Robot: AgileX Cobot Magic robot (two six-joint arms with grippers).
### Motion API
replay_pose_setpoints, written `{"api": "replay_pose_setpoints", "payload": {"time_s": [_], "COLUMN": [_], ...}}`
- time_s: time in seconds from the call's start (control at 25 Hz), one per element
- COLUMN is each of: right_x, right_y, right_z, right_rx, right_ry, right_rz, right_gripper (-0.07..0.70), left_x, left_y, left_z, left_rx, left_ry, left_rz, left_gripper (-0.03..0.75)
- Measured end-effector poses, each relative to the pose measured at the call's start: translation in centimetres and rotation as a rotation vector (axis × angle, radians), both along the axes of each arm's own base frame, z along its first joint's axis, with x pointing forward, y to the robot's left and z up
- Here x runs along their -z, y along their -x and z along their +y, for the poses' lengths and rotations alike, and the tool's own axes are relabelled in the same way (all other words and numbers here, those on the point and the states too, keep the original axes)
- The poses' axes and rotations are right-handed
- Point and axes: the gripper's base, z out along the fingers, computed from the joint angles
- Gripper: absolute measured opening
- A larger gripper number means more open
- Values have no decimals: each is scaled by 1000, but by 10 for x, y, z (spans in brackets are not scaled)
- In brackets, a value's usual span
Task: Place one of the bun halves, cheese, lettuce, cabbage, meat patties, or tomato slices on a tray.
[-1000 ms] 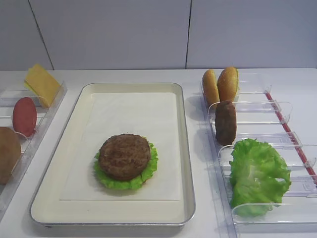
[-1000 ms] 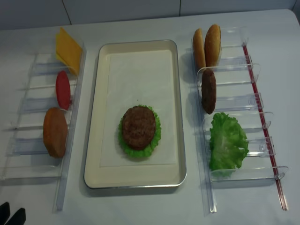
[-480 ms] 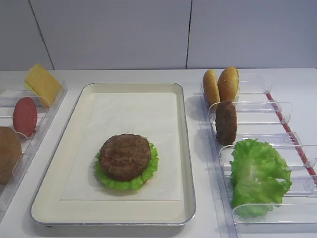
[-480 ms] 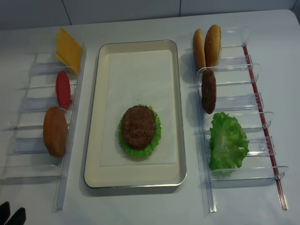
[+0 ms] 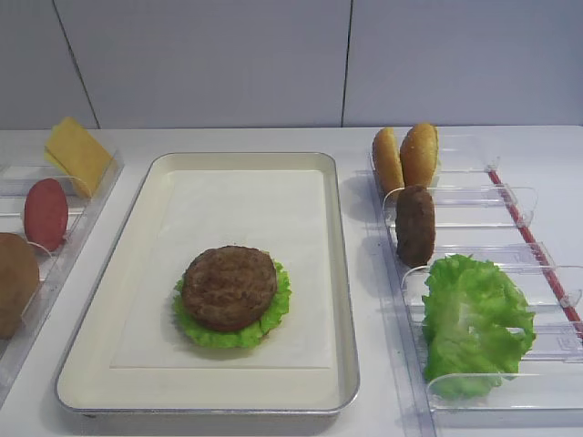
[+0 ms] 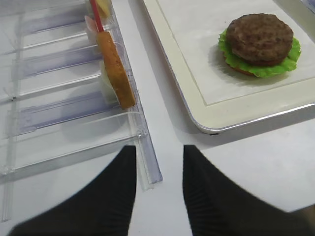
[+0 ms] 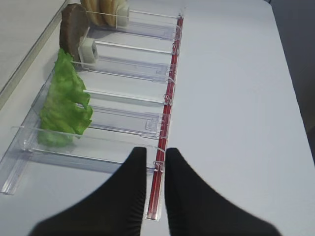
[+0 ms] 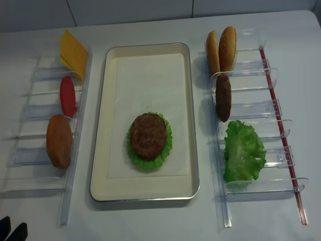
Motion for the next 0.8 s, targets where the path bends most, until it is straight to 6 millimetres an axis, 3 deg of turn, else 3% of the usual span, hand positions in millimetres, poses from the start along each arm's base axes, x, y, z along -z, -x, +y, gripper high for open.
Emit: {"api": "replay_pose_setpoints", "payload": {"time_s": [0.8], "right_x": [0], "right_y": [0], "right_z": [0], "right_rx": [0], "right_ry": [-4], "right_rz": [0], "right_gripper": [94], "left_x": [0], "left_y": [0], "left_z": [0], "left_rx": [0], "left_ry": [0], "left_rz": [0], "left_gripper": [224]}}
